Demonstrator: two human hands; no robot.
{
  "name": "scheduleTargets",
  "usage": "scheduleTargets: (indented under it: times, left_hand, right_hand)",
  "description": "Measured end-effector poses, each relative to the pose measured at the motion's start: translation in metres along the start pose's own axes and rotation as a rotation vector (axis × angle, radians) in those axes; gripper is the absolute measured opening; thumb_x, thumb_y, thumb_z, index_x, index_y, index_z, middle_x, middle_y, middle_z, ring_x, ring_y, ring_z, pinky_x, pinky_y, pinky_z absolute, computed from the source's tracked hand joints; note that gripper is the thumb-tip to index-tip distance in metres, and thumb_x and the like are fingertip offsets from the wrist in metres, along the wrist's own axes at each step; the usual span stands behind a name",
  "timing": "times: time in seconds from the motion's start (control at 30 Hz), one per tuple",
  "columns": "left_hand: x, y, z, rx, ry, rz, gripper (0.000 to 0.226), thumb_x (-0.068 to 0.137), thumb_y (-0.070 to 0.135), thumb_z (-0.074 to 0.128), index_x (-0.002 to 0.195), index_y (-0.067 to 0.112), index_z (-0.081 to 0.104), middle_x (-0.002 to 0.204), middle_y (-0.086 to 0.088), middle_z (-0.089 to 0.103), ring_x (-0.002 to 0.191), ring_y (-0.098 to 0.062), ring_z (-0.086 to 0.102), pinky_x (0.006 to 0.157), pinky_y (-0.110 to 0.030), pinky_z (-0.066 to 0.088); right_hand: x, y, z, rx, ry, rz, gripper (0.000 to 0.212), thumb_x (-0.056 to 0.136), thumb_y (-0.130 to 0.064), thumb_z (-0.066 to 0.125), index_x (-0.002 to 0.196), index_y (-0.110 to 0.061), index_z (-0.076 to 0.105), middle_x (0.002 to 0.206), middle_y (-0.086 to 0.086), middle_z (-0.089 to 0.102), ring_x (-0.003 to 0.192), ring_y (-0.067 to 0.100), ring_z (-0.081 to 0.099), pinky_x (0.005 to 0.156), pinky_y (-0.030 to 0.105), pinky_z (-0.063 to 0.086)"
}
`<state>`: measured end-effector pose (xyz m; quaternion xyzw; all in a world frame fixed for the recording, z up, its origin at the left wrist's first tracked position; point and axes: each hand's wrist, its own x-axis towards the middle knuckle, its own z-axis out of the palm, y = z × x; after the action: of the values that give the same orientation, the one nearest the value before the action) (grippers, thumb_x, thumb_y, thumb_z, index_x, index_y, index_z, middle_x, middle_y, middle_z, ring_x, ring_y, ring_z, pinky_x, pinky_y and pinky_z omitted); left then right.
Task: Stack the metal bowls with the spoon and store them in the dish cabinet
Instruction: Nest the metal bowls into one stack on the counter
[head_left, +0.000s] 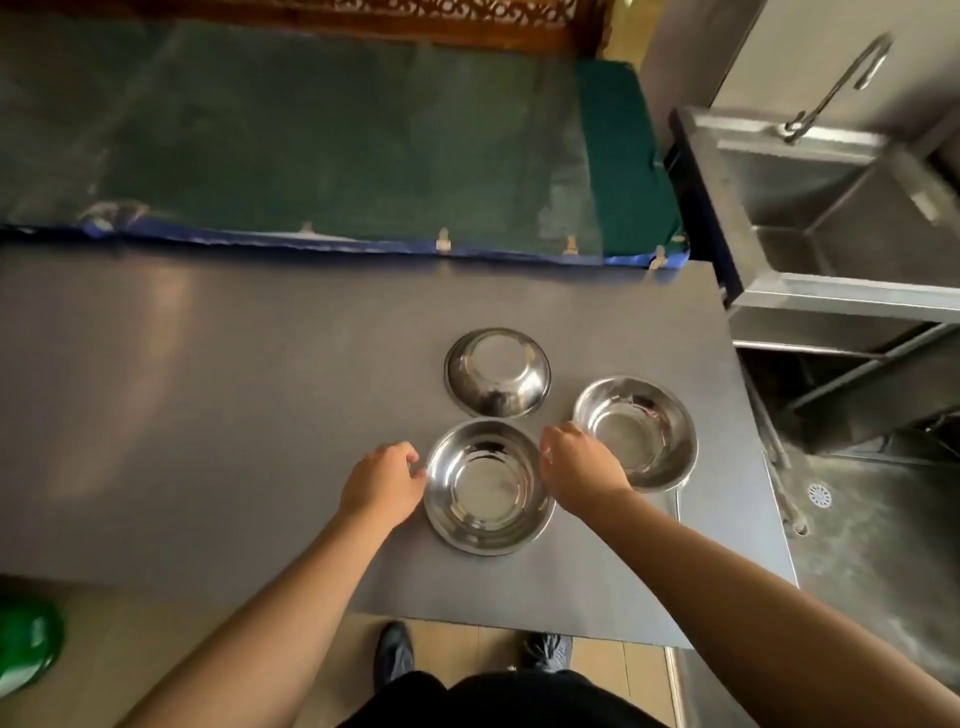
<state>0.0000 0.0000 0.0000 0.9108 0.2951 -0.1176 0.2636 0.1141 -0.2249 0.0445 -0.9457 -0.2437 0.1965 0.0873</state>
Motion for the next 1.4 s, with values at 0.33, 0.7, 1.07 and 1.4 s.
scheduleTargets:
  times: [0.33, 0.7, 1.07, 1.4]
  left_hand:
    - [-0.003, 0.014, 0.027, -0.338, -0.007, -0.280, 0.028, 0.086, 0.014, 0.064, 0.114, 0.015, 0.070, 0.105, -0.007, 0.076, 0.095, -0.031, 0.070, 0.083, -0.039, 0.058]
    - [0.003, 0.054, -0.005, -0.456, 0.145, -0.258, 0.028, 0.085, 0.013, 0.065, 0.112, 0.016, 0.072, 0.102, -0.006, 0.077, 0.086, -0.032, 0.072, 0.082, -0.044, 0.060]
    - [0.024, 0.167, 0.012, -0.571, 0.114, -0.144, 0.032, 0.084, 0.015, 0.067, 0.115, 0.019, 0.069, 0.100, 0.000, 0.074, 0.088, -0.024, 0.072, 0.082, -0.045, 0.061]
    - [0.049, 0.222, 0.070, -0.565, -0.078, -0.081, 0.038, 0.085, 0.003, 0.065, 0.123, 0.010, 0.067, 0.104, -0.005, 0.074, 0.090, -0.023, 0.071, 0.083, -0.043, 0.061]
  right_hand:
    - [0.010, 0.014, 0.032, 0.226, -0.084, 0.118, 0.023, 0.093, -0.008, 0.046, 0.115, -0.009, 0.050, 0.105, 0.015, 0.065, 0.090, 0.036, 0.062, 0.071, 0.035, 0.043]
    - [0.031, 0.035, -0.016, 0.359, 0.011, 0.055, 0.023, 0.093, -0.012, 0.045, 0.112, -0.010, 0.059, 0.105, 0.009, 0.068, 0.091, 0.030, 0.063, 0.075, 0.034, 0.050]
    - [0.037, 0.131, -0.072, 0.411, 0.115, 0.170, 0.018, 0.086, -0.005, 0.049, 0.099, -0.009, 0.062, 0.101, 0.012, 0.069, 0.083, 0.033, 0.061, 0.067, 0.030, 0.043]
    - [0.032, 0.208, -0.060, 0.504, 0.137, 0.378, 0.019, 0.089, -0.014, 0.055, 0.104, -0.011, 0.065, 0.095, 0.006, 0.071, 0.082, 0.029, 0.062, 0.070, 0.031, 0.049]
